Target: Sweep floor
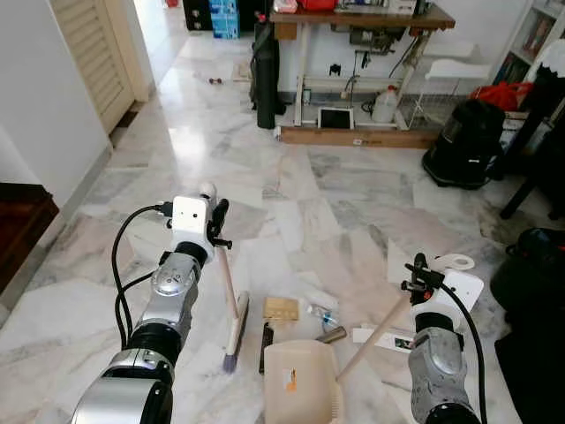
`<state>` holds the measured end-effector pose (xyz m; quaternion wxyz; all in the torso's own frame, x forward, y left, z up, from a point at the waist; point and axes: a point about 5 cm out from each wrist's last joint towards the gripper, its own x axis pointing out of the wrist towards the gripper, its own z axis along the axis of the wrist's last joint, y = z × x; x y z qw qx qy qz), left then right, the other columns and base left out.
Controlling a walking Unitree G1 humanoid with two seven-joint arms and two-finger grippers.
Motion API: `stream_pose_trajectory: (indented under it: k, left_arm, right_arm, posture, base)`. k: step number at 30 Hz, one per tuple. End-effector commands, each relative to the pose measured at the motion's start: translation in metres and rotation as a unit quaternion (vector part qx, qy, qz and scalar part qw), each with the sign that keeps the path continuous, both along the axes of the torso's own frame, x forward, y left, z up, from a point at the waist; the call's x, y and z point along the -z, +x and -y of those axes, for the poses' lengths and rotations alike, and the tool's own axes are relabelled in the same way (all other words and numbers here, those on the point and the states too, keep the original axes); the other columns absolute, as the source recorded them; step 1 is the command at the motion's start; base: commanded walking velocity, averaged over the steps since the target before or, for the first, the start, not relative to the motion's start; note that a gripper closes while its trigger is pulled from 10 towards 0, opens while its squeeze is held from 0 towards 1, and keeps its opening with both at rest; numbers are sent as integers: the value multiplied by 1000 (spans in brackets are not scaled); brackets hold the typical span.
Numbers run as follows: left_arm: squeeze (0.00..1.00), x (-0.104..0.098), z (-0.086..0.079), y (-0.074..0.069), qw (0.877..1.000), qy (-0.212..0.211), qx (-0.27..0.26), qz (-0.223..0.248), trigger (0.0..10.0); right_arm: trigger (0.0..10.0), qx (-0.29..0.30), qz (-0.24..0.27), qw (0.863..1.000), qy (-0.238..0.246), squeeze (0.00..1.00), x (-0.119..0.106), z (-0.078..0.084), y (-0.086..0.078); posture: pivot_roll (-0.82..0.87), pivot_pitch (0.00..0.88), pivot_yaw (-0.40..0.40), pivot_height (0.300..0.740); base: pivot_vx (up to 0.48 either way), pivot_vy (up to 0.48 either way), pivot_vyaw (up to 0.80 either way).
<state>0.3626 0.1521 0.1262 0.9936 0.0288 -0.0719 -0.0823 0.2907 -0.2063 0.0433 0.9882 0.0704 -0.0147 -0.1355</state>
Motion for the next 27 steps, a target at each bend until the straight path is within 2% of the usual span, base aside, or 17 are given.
stream_pose_trajectory:
  k: [1,13,27]
  left_arm:
    - [0,-10,-1,3,1000,-1,0,19,10000]
    - [0,-11,0,3,1000,0,2,19,10000]
    - [0,-10,-2,2,1000,10,4,20,10000]
  right_arm:
    - [10000,0,21,1000,2,0,-8,-2,5]
    - [10000,-4,18,1000,2,0,-7,-2,5]
    - [10000,-7,3,1000,3,0,0,-4,1]
  posture:
    - [77,17,-1,740]
    - [75,6,0,740]
    - [80,2,-6,740]
  base:
    - [349,0,0]
    - [347,0,0]
    - [0,0,0]
